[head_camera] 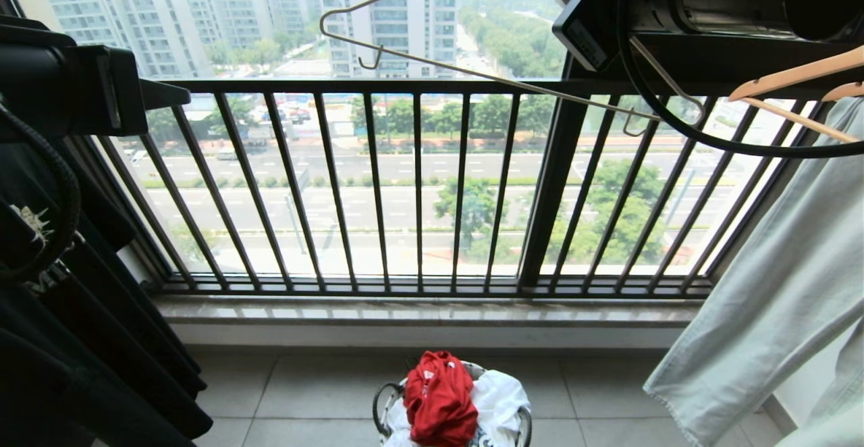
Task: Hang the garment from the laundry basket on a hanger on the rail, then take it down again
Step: Hang the clothes rack on the clothesline
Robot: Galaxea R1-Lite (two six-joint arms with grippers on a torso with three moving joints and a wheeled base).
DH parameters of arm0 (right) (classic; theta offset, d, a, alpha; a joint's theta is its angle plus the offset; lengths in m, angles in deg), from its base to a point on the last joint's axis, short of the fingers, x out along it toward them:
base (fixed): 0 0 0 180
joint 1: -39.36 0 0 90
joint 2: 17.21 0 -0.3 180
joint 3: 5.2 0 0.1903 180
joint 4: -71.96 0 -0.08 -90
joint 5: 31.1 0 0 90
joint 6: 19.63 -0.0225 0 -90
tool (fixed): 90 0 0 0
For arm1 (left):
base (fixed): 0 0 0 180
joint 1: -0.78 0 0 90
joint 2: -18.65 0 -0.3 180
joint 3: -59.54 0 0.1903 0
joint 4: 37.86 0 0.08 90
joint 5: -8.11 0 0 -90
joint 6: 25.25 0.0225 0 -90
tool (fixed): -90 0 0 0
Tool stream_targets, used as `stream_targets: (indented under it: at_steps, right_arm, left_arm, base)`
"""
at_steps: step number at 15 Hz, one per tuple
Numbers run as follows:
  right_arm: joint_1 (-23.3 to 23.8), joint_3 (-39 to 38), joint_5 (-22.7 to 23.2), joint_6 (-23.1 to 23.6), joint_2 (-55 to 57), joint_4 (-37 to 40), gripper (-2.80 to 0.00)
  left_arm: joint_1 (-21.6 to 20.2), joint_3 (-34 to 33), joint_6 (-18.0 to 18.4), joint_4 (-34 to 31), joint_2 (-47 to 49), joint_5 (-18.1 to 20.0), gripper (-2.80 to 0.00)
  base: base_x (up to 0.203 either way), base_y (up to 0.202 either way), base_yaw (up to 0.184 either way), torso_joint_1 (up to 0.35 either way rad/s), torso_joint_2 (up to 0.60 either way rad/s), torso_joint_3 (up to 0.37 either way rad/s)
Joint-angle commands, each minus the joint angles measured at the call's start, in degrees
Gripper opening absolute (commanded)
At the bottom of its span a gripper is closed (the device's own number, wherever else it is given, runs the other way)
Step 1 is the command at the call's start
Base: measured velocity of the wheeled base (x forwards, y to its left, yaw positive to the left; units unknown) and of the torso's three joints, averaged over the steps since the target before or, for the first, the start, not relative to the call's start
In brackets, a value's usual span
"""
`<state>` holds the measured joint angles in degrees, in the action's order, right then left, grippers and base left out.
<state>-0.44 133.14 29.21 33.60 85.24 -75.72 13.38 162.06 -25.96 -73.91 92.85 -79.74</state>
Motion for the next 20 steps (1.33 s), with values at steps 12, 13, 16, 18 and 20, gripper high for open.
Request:
stream_targets:
  at_steps: [12,13,16,18,20]
  right_arm:
    - [-2.9,-0.4,-2.9,0.6,-0.7,0.4,0.00]
    - [-3.3,-1.2,-3.0,0.4,-1.5,0.3,0.00]
    - [-4.7,-3.8,-2.5,-1.2,-4.7,0.1,0.00]
    - [-5.1,-4.6,-2.5,-2.2,-7.2,0.2,0.00]
    - [-5.3,-7.7,-2.4,-3.7,-10.7,0.2,0.00]
  left_arm:
    - [-4.4,-0.2,-0.3,0.1,-1.2,7.2,-2.80]
    - [-4.4,-0.2,-0.3,0.1,-1.2,7.2,-2.80]
    - [-4.4,-0.2,-0.3,0.1,-1.1,7.2,-2.80]
    - [-4.4,-0.3,-0.3,0.1,-1.1,7.3,-2.80]
    - [-4.3,-0.3,-0.3,0.0,-1.0,7.3,-2.80]
  base:
    - [0.000,0.000,0.000,0.000,0.00,0.000]
    - [0.000,0.000,0.000,0.000,0.00,0.000]
    - [0.000,0.000,0.000,0.000,0.00,0.000]
    - [0.000,0.000,0.000,0.000,0.00,0.000]
    - [0.000,0.000,0.000,0.000,0.00,0.000]
